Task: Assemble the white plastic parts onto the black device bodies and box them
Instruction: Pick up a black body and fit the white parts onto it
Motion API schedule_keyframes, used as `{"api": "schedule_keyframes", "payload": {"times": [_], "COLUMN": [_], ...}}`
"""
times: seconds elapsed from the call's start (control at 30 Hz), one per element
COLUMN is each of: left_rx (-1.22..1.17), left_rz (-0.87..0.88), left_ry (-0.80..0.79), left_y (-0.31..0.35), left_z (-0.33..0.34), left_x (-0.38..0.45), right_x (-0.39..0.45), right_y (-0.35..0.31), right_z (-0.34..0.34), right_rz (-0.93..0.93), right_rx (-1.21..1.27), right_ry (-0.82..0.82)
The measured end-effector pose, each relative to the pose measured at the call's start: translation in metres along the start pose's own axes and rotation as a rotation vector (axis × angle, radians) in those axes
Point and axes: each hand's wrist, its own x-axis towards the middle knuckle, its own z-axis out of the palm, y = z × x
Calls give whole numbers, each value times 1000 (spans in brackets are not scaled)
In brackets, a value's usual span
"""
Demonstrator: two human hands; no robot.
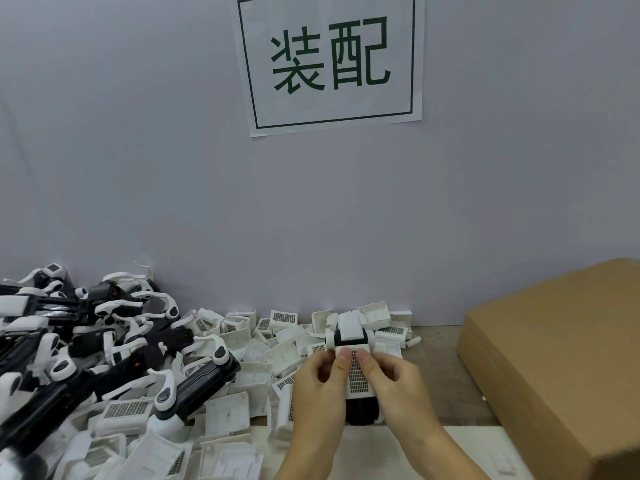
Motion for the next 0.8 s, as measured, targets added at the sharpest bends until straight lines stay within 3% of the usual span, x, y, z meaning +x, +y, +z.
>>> {"api": "schedule_keyframes", "payload": {"times": [0.1, 0.2, 0.37, 0.47, 0.63, 0.8], "left_rx": [-55, 67, 151, 95, -82, 74], "left_rz": [-61, -16, 12, -19, -156, -59], "left_ry": [-84, -62, -23, -34, -63, -62], "left_y": [-1, -4, -2, -1, -2, -3], "left_z": [2, 1, -1, -1, -1, 0], "left_x": [-1, -1, 0, 0, 1, 0], "right_x": [1, 1, 0, -1, 0, 0], "right_y": [4, 3, 1, 0, 0, 0], "right_z": [2, 0, -2, -3, -8, -8], "right_rz": [10, 68, -29, -23, 121, 15], "right_rx": [37, 88, -121, -73, 87, -86], "right_ry": [24, 0, 9, 6, -139, -27]}}
